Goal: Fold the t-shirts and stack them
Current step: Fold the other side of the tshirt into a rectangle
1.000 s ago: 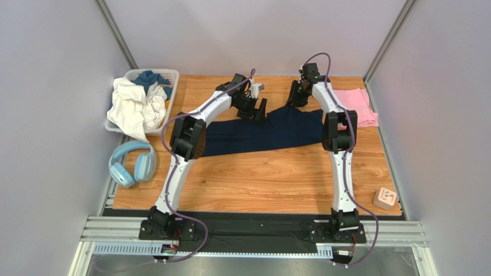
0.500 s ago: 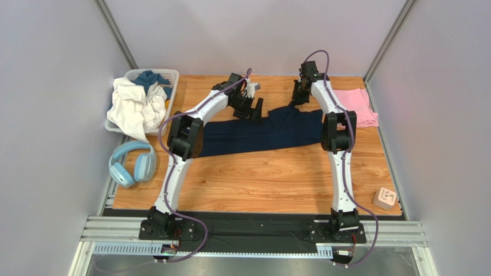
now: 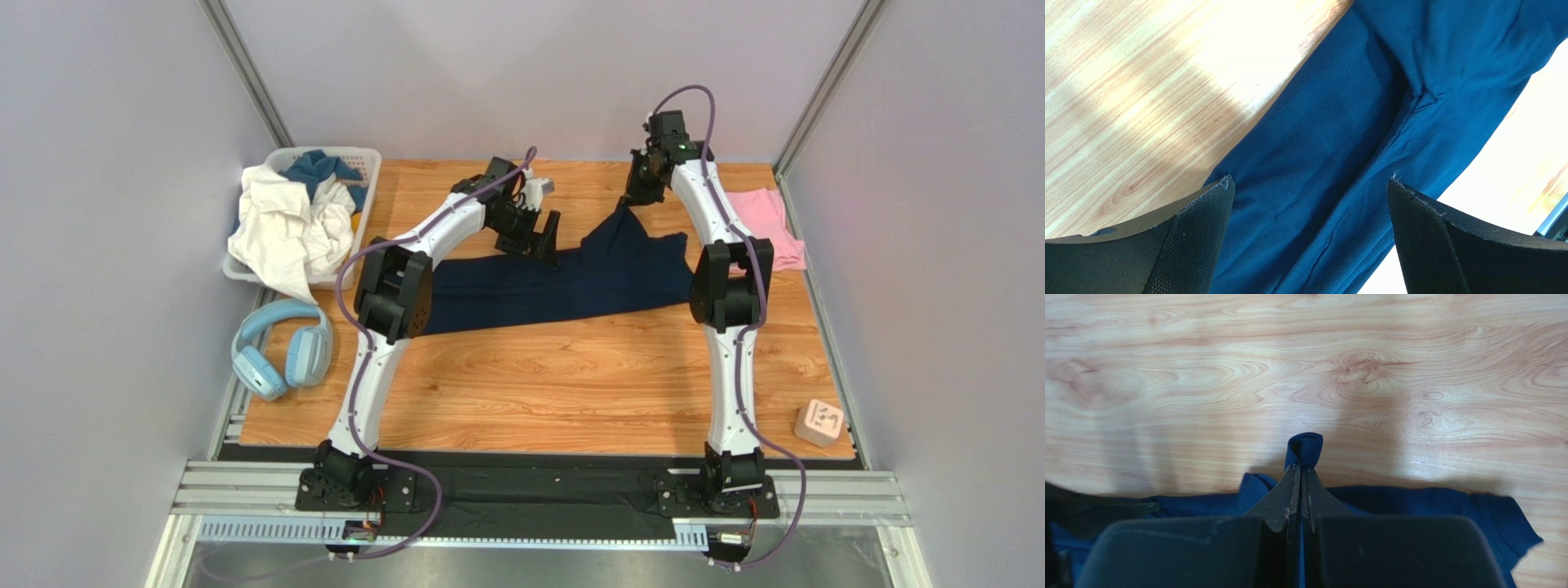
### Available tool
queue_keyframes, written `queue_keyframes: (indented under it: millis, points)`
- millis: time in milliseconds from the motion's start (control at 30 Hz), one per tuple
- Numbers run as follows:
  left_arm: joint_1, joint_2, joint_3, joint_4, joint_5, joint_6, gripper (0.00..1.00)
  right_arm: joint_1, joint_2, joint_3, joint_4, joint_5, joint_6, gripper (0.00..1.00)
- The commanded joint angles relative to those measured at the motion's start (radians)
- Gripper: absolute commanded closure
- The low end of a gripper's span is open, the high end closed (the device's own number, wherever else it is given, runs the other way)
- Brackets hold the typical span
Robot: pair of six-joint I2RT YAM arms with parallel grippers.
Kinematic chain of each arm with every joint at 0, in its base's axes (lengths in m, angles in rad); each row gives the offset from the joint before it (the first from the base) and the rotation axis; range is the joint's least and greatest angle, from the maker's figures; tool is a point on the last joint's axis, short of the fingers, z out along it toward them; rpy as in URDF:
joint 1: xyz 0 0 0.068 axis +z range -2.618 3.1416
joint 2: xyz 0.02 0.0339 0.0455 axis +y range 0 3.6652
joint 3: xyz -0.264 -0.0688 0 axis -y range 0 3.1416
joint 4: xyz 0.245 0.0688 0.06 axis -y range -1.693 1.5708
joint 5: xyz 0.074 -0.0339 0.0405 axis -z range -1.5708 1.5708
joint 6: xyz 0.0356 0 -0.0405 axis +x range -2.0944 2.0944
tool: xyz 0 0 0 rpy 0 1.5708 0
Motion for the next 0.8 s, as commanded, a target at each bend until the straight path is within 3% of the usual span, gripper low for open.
queue_keyframes:
  millis: [0, 200, 467, 567, 667, 767]
  points:
    - [-0.002, -0.061, -0.015, -0.017, -0.027, 0.026, 0.00, 0.014, -0.121, -0.022, 0.023, -0.009, 0.007, 1.00]
    - [-0.002, -0.073, -0.015, -0.020, -0.034, 0.023, 0.00, 0.028, -0.198, -0.128, 0.020, 0.011, 0.007, 1.00]
    - [-0.002, -0.095, -0.015, -0.020, -0.048, 0.018, 0.00, 0.061, -0.354, -0.396, 0.071, 0.050, 0.006, 1.00]
    - [-0.005, -0.113, -0.009, -0.024, -0.037, 0.000, 0.00, 0.066, -0.360, -0.403, 0.077, 0.056, 0.004, 1.00]
    - [-0.016, -0.168, -0.007, -0.029, 0.054, -0.023, 0.00, 0.065, -0.347, -0.380, 0.061, 0.056, 0.004, 1.00]
    - [-0.043, -0.233, -0.022, -0.015, 0.243, -0.017, 0.00, 0.066, -0.328, -0.361, 0.058, 0.056, 0.004, 1.00]
